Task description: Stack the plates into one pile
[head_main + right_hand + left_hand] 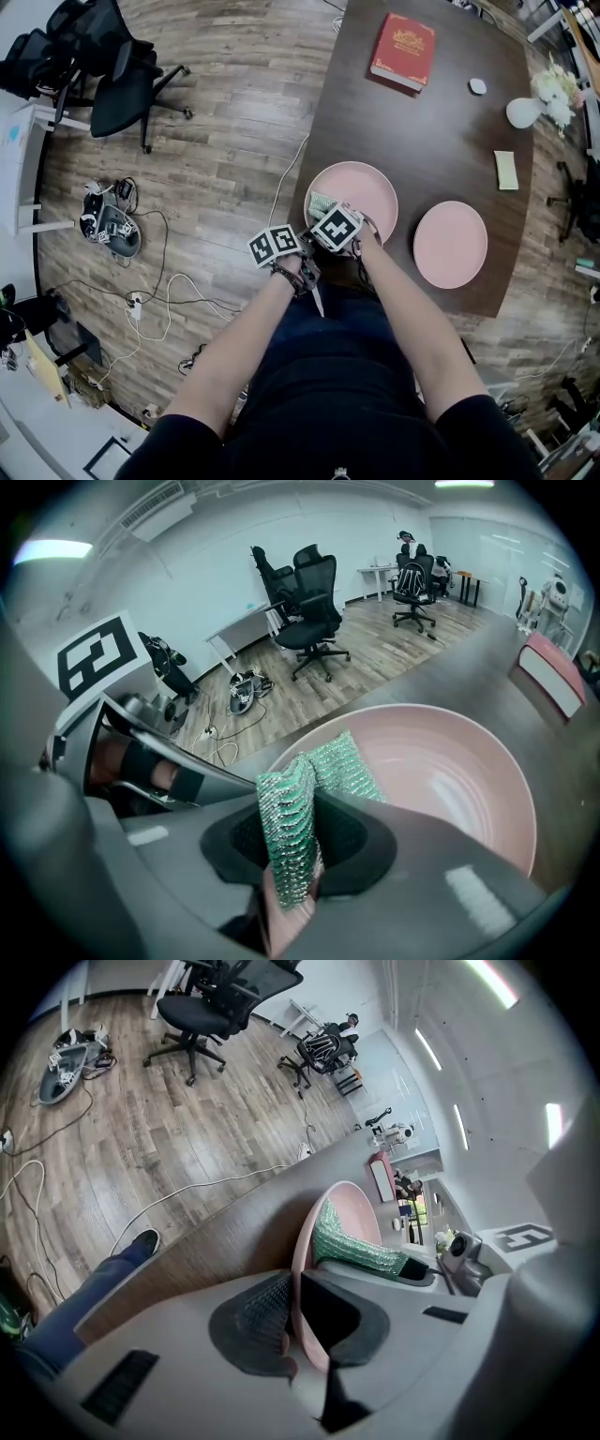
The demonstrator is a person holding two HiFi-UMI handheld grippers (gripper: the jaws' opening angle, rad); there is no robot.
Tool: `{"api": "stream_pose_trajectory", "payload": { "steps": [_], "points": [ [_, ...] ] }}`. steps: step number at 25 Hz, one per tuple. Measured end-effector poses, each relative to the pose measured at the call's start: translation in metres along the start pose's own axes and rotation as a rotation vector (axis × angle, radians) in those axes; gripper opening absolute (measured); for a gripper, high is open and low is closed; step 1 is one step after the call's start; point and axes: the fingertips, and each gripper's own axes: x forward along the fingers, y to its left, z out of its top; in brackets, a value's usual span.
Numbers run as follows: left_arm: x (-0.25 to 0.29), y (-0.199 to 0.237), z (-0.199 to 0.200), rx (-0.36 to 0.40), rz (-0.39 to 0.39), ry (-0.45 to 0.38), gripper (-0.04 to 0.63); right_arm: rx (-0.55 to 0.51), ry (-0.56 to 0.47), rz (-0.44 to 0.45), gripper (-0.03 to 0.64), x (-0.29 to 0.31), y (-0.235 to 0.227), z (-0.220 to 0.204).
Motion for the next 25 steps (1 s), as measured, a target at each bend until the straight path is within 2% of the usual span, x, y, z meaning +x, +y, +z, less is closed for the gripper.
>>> {"api": "stream_pose_trajectory", "payload": {
  "steps": [8, 18, 25],
  "points": [
    [0.000, 0.002, 0.001, -0.013, 0.011, -0.013, 0.026, 0.032, 0.026, -0.012, 0.087, -0.013, -0.001, -0.014],
    [0.000, 0.002, 0.001, -0.017, 0.020, -0.021, 0.026, 0.015, 0.099, -0.089, 0.087, -0.026, -0.016, -0.046],
    [-0.001, 0.003, 0.001, -0.020, 0.024, -0.024, 0.026, -0.033, 0.197, -0.161, 0.087, -0.032, -0.025, -0.066]
  ]
}}
